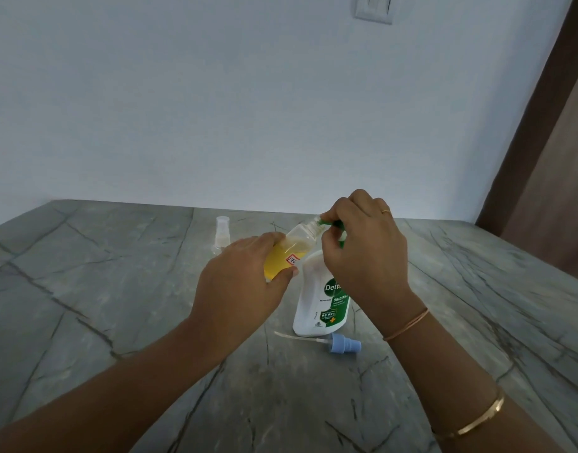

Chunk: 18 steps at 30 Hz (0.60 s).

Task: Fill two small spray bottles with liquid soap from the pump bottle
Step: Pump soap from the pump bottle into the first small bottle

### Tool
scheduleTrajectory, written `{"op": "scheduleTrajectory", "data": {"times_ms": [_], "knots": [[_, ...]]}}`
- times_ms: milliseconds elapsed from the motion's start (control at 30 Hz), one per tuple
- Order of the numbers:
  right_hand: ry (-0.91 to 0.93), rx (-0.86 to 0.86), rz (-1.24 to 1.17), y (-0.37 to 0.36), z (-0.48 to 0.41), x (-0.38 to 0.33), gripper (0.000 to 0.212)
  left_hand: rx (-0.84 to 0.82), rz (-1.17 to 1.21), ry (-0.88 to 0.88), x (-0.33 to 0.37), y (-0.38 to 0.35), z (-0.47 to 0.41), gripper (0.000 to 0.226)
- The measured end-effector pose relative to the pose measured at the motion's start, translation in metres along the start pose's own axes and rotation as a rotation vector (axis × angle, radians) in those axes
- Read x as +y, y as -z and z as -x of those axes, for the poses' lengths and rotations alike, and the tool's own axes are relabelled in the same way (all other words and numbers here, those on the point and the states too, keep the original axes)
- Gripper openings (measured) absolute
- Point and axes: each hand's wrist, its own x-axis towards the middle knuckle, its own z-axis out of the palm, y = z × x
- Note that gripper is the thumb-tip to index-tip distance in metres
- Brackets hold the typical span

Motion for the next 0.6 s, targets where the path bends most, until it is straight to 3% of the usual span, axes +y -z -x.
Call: {"op": "scheduleTrajectory", "data": {"times_ms": [600], "knots": [[0.026, -0.007, 0.015, 0.0004, 0.0015, -0.0009, 0.007, -0.017, 0.024, -0.003, -0.0009, -0.0012, -0.0017, 0.048]]}}
